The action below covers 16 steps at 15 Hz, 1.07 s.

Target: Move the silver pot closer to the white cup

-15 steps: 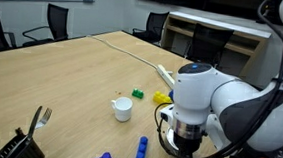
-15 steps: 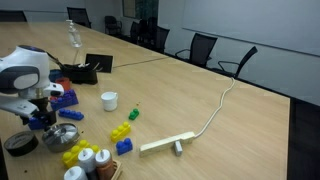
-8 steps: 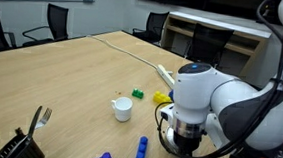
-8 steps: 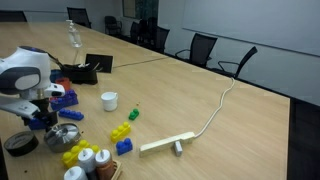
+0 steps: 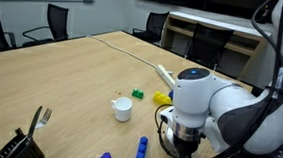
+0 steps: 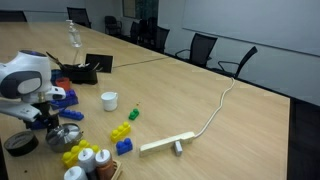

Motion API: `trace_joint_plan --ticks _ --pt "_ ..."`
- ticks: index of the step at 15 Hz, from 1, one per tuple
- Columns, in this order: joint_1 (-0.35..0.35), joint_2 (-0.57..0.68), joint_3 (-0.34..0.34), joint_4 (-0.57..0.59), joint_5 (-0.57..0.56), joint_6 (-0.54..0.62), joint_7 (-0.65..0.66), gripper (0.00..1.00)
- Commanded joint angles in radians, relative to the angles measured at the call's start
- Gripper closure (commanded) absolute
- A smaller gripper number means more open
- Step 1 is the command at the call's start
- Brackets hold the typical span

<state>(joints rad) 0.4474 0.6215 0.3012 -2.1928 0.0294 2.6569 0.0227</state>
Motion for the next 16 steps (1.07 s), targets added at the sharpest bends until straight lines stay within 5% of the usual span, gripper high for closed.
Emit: trace_joint_plan --ticks 1,3,4,6,16 --pt "0.014 0.010 -0.020 -0.001 -0.033 0.043 0.037 0.00" --pt "0.008 0.010 -0.016 -0.006 -0.029 0.059 0.040 0.05" --pt "0.007 0.009 -0.015 -0.008 -0.027 0.069 0.041 0.26" --pt "0.008 0.008 -0.017 -0.010 -0.029 0.076 0.050 0.31" --pt "-0.005 -0.001 -0.038 -0.026 -0.037 0.091 0.053 0.99"
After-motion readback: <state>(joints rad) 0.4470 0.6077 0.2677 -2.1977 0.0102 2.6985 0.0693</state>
